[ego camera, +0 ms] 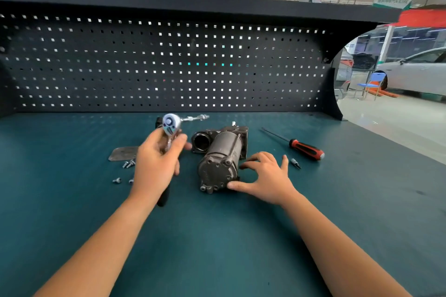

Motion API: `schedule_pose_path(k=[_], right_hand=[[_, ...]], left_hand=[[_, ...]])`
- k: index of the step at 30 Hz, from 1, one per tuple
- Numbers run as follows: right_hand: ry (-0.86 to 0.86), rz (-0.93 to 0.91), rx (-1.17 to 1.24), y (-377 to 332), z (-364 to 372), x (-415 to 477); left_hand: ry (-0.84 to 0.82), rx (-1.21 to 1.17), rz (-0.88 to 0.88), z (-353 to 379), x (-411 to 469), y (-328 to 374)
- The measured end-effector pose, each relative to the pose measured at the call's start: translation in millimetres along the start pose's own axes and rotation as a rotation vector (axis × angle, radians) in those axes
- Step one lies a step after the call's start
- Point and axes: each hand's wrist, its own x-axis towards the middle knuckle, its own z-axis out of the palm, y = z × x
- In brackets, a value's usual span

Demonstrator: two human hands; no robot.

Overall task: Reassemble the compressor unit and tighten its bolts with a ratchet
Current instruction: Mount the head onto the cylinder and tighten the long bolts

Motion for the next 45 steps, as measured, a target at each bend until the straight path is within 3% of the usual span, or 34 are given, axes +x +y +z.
schedule_pose_path(k=[3,5,7,9,12,14,20,27,31,34,38,40,45], right_hand=[[0.09,0.07,0.116,-8,-16,-9],[0.117,0.194,0.5,-26,-23,-22],[-0.024,0.378,0.995,-50,-24,-35],[-0.17,0.504,1.435,-71,-22,-49],[-0.237,0.626,1.806,-89,-16,-62],[-0.251,0.645,1.814,-95,-14,-62],[-0.213,0.664,1.733,-105,-12,-50],[-0.064,0.632,1.691,-99,-9,-46],[-0.079,0.603,1.672,-96,-10,-44],[-0.129,0.582,1.66,-91,-13,-39],[-0.259,0.581,1.675,-86,-19,-36],[-0.295,0.603,1.689,-85,-21,-37],[-0.233,0.816,1.851,-99,-20,-40]], left_hand=[[-0.134,-0.184,0.0,-22,-15,22],[-0.225,-0.156,0.052,-34,-36,27],[-0.316,0.027,0.21,-40,-57,24],[-0.414,0.339,0.5,-43,-73,19],[-0.549,0.599,0.817,-47,-87,8],[-0.607,0.701,0.889,-52,-87,1],[-0.693,0.848,0.811,-54,-78,-4],[-0.75,0.781,0.753,-46,-73,-1],[-0.827,0.658,0.556,-46,-74,-1],[-0.767,0.483,0.265,-46,-73,-2],[-0.739,0.37,0.105,-46,-71,-4],[-0.772,0.436,0.078,-46,-70,0],[-0.958,1.005,0.282,-39,-64,18]])
